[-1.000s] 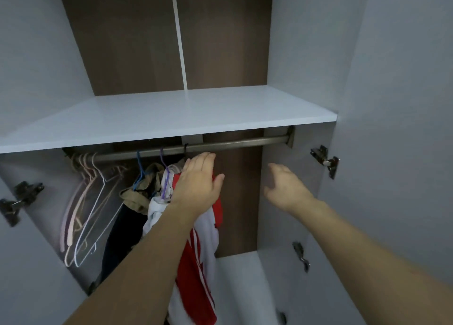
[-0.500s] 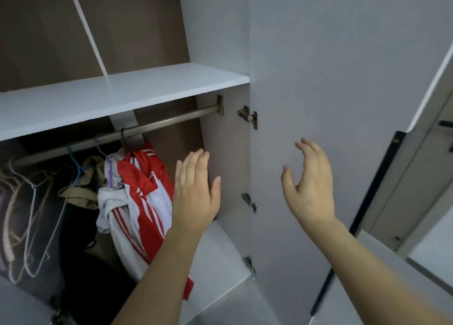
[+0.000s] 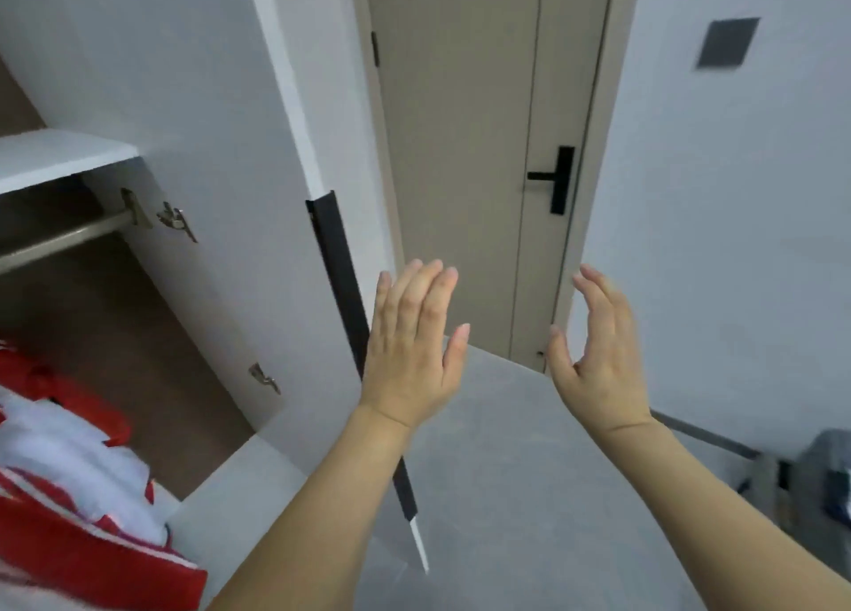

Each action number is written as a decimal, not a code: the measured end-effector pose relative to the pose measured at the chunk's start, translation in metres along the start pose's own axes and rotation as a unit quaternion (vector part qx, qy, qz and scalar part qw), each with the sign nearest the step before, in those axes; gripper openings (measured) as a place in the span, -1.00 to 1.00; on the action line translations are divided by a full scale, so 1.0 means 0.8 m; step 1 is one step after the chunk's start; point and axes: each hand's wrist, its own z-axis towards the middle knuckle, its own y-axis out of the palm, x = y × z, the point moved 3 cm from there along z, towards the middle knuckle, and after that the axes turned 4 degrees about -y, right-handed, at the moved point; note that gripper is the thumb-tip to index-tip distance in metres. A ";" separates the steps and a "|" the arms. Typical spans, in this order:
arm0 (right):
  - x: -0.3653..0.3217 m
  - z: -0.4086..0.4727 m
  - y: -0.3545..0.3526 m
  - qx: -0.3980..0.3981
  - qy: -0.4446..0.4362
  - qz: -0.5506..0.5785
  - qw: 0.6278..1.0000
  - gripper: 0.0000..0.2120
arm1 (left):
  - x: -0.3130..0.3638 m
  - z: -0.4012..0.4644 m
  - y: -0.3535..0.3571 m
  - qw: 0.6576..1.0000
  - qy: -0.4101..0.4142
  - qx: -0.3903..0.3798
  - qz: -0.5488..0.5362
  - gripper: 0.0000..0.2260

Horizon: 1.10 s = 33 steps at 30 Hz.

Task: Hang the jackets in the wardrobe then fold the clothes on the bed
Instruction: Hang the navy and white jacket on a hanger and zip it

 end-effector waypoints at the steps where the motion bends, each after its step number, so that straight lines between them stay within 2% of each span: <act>1: 0.026 -0.003 -0.021 -0.001 0.020 -0.014 1.000 -0.50 | 0.025 0.011 0.026 1.000 0.007 -0.017 -0.012 -0.51; 9: 0.225 -0.027 -0.140 0.026 0.164 -0.078 0.983 -0.52 | 0.181 0.084 0.224 0.983 0.040 -0.164 -0.073 -0.50; 16: 0.401 -0.054 -0.223 0.038 0.334 -0.116 0.935 -0.53 | 0.277 0.129 0.417 0.948 0.072 -0.271 -0.149 -0.50; 24: 0.552 -0.088 -0.377 0.123 0.498 -0.157 0.844 -0.60 | 0.507 0.183 0.608 0.875 0.198 -0.372 -0.240 -0.51; 29: 0.633 -0.174 -0.483 0.187 0.629 -0.144 0.741 -0.55 | 0.656 0.177 0.686 0.816 0.268 -0.437 -0.266 -0.52; 33: 0.703 -0.231 -0.555 0.219 0.691 -0.124 0.677 -0.51 | 0.743 0.182 0.749 0.789 0.269 -0.481 -0.270 -0.53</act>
